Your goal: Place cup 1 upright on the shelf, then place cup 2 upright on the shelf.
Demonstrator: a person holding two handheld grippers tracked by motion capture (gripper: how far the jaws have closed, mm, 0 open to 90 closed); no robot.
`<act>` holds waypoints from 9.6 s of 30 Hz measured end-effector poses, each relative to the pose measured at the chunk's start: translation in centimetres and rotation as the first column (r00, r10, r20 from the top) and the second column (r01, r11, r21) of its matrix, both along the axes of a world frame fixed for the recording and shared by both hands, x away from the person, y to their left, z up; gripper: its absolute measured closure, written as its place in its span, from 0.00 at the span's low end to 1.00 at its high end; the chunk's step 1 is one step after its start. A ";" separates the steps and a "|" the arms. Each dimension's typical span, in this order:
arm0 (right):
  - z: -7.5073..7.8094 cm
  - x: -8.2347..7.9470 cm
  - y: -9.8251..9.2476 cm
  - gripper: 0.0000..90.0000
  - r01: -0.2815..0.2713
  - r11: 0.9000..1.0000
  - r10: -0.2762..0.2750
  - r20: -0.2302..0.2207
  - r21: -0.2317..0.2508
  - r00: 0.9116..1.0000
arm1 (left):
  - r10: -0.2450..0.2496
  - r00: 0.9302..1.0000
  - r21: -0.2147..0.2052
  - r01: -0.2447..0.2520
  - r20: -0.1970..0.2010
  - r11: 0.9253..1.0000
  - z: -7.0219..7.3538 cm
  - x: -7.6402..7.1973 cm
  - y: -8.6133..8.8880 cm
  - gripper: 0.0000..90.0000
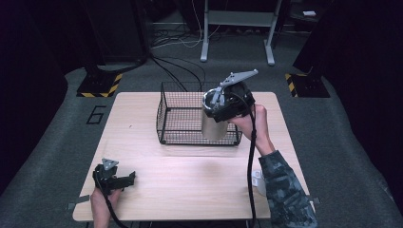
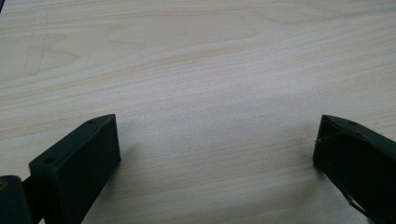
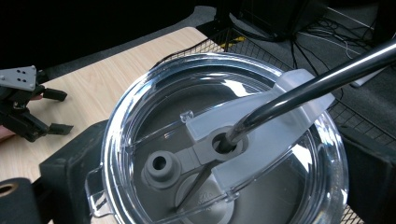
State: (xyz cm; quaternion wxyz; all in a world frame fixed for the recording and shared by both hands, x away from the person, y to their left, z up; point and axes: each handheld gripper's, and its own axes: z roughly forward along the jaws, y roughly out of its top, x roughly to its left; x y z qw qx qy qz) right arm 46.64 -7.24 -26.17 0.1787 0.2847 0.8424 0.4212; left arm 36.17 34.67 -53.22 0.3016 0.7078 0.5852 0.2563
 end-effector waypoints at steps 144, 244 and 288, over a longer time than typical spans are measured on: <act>-10.8 14.1 10.2 0.04 0.172 0.985 -0.169 -0.154 0.011 0.974 | -0.005 1.000 0.012 0.005 0.003 1.000 0.0 -0.1 -0.1 0.01; -11.0 -5.7 -4.0 0.00 -0.008 0.999 0.002 -0.129 -0.041 0.992 | -0.004 1.000 0.013 0.004 0.008 1.000 0.0 -0.1 -0.1 0.01; -17.4 -12.5 -17.3 0.00 0.279 0.959 -0.282 -0.201 -0.043 0.938 | -0.001 1.000 0.007 0.001 0.006 1.000 0.0 -0.1 -0.1 0.01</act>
